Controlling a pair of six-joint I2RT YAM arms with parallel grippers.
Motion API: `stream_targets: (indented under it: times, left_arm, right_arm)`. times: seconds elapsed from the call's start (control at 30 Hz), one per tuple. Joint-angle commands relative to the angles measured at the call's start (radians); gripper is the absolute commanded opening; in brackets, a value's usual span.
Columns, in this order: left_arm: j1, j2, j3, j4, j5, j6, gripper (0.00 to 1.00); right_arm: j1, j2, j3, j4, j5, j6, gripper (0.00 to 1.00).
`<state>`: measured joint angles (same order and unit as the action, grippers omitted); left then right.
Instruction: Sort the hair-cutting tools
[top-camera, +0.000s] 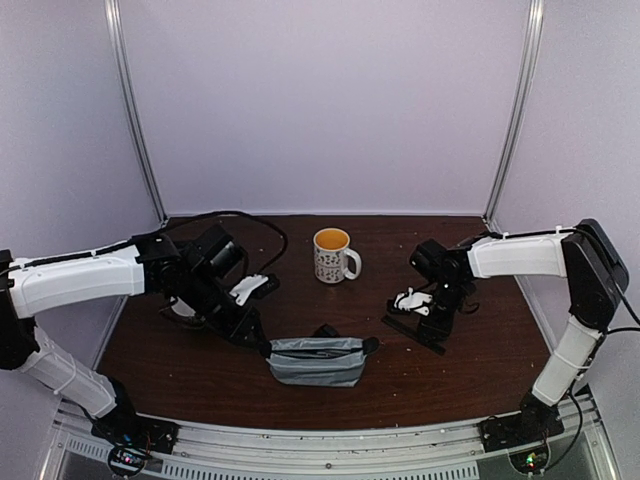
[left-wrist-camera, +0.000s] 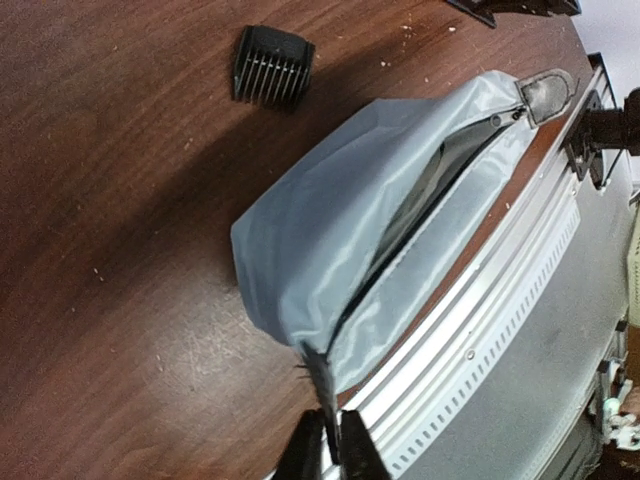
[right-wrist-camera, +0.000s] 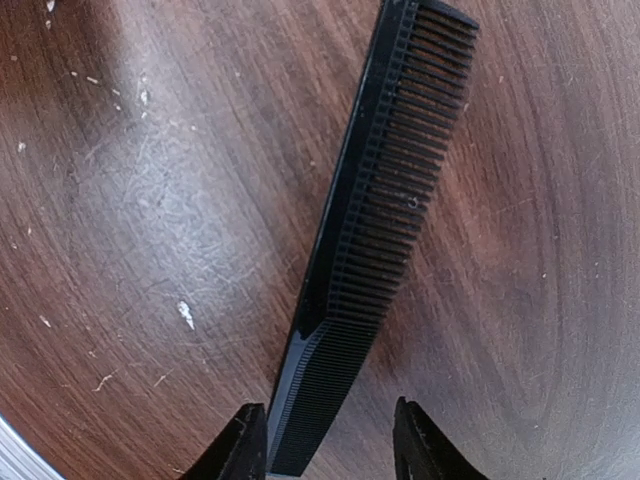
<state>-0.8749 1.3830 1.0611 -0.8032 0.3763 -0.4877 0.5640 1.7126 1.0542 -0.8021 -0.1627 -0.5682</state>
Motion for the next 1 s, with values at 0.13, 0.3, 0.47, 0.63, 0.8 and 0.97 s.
stream_targets:
  times: [0.13,0.3,0.47,0.63,0.8,0.97]
  left_arm:
    - [0.004,0.019,0.033,0.010,-0.064,0.059,0.27]
    - [0.004,0.008,0.101,0.002,-0.161,0.081,0.32]
    - [0.003,0.015,0.168,0.026,-0.216,0.101,0.34]
    - [0.004,0.042,0.218,0.044,-0.225,0.119,0.34]
    - [0.004,0.052,0.240,0.106,-0.247,0.115,0.34]
    - [0.004,0.066,0.245,0.129,-0.250,0.118,0.34]
  right_arm:
    - [0.005,0.027,0.016,-0.045,0.064,0.021,0.44]
    - [0.015,0.052,0.035,-0.067,0.093,0.056,0.43]
    - [0.048,0.063,0.029,-0.081,0.139,0.072,0.44]
    - [0.064,0.077,0.036,-0.122,0.134,0.069,0.44]
    - [0.108,0.048,-0.001,-0.124,0.046,-0.013,0.34]
    - [0.223,0.050,-0.074,-0.104,0.050,-0.094,0.30]
